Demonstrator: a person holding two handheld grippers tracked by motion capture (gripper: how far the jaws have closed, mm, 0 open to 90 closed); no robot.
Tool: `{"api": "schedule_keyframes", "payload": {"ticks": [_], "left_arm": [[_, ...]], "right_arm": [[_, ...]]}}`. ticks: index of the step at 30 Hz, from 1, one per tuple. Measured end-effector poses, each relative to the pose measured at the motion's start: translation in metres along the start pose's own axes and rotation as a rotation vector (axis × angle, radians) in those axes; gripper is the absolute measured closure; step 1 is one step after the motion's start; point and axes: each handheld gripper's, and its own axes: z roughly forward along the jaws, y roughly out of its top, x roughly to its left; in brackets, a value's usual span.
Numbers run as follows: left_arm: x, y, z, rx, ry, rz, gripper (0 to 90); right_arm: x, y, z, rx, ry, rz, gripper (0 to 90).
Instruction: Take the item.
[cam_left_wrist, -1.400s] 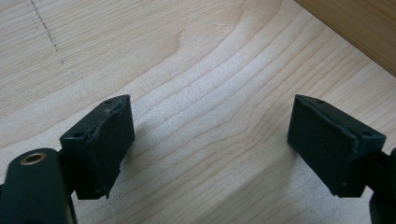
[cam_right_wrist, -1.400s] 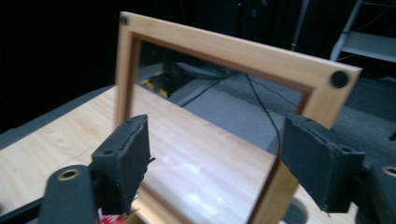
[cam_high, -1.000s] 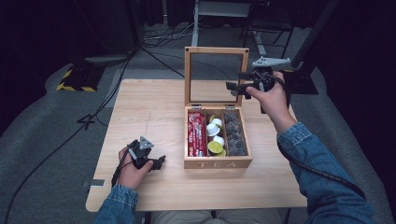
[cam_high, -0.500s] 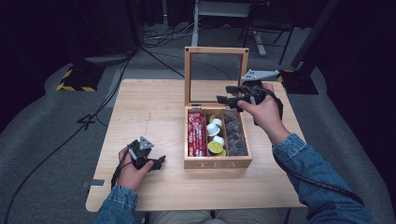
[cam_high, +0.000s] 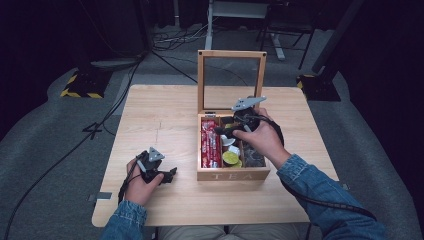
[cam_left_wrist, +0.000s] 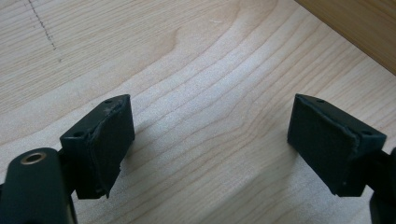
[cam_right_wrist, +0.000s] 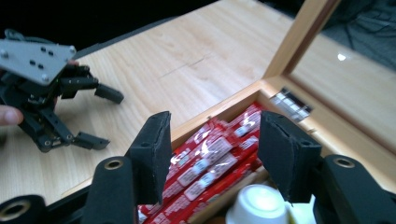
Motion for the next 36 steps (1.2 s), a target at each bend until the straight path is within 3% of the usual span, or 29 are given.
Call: {"api": "schedule_keyframes", "payload": {"ticks": [5,14,20,31,36], "left_arm": [[0.0,0.0,0.0,0.0,0.0,0.0,15.1],[0.0,0.0,0.0,0.0,0.0,0.0,15.1],[0.0,0.0,0.0,0.001,-0.001,0.0,15.1],[0.0,0.0,0.0,0.0,-0.001,0.0,15.1],[0.0,0.0,0.0,0.0,-0.001,0.0,15.0]], "right_arm": [[0.007,-0.008,0.016,0.08,0.002,0.052,41.8],[0.016,-0.019,0.038,0.131,-0.011,0.032,38.6],[0.023,-0.026,0.05,0.183,-0.023,0.044,37.9],[0.031,-0.027,0.06,0.243,-0.096,0.044,40.4],[0.034,-0.029,0.065,0.259,-0.091,0.039,40.4]]}}
